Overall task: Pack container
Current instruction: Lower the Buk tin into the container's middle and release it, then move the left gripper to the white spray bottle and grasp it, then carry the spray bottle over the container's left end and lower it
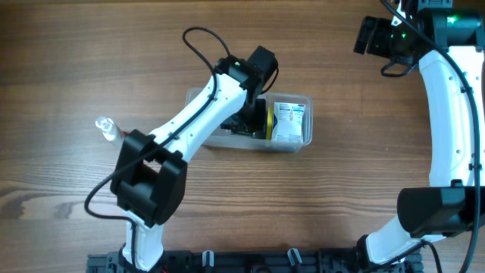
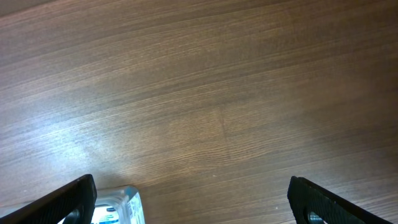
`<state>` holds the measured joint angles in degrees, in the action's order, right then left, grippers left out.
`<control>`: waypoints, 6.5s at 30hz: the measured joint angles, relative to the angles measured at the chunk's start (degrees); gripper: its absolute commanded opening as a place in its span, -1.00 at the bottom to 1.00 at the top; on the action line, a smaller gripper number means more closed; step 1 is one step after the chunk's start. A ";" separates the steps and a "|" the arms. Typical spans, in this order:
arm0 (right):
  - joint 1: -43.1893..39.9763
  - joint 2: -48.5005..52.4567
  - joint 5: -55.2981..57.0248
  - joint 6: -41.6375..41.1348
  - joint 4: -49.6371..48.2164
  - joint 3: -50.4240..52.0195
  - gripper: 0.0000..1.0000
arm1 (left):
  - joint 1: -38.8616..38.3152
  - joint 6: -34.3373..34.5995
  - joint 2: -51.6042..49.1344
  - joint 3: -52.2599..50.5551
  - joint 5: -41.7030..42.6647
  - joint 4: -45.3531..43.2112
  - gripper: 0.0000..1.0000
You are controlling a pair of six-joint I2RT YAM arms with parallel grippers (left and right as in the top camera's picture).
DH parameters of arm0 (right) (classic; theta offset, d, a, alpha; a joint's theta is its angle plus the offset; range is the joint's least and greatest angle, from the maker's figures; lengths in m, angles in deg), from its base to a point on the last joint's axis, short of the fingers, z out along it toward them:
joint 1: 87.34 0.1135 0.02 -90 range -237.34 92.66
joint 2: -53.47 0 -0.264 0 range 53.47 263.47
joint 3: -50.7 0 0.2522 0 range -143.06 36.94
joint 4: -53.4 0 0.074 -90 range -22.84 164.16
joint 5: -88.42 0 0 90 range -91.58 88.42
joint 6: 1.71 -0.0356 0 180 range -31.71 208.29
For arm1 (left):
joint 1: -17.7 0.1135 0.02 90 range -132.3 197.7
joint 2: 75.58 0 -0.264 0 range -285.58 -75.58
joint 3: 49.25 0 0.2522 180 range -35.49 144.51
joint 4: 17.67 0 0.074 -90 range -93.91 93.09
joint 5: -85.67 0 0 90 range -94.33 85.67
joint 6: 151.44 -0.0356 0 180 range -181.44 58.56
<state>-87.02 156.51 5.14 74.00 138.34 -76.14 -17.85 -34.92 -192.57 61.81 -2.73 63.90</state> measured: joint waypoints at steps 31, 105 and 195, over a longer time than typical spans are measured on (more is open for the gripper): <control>0.00 0.00 -0.02 -0.02 0.02 0.00 0.99 | -2.97 2.19 -1.53 -4.90 0.00 -6.45 0.28; 0.00 0.00 -0.02 0.00 0.00 0.00 0.99 | 52.72 1.70 24.52 -15.06 -11.34 -1.60 0.99; 0.00 0.00 -0.02 0.00 -0.02 0.00 0.99 | 13.09 -10.82 22.40 -15.58 -5.62 -11.10 -0.44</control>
<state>-87.02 156.51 5.12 74.00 138.32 -76.14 -4.76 -45.74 -170.16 46.23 -8.35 52.80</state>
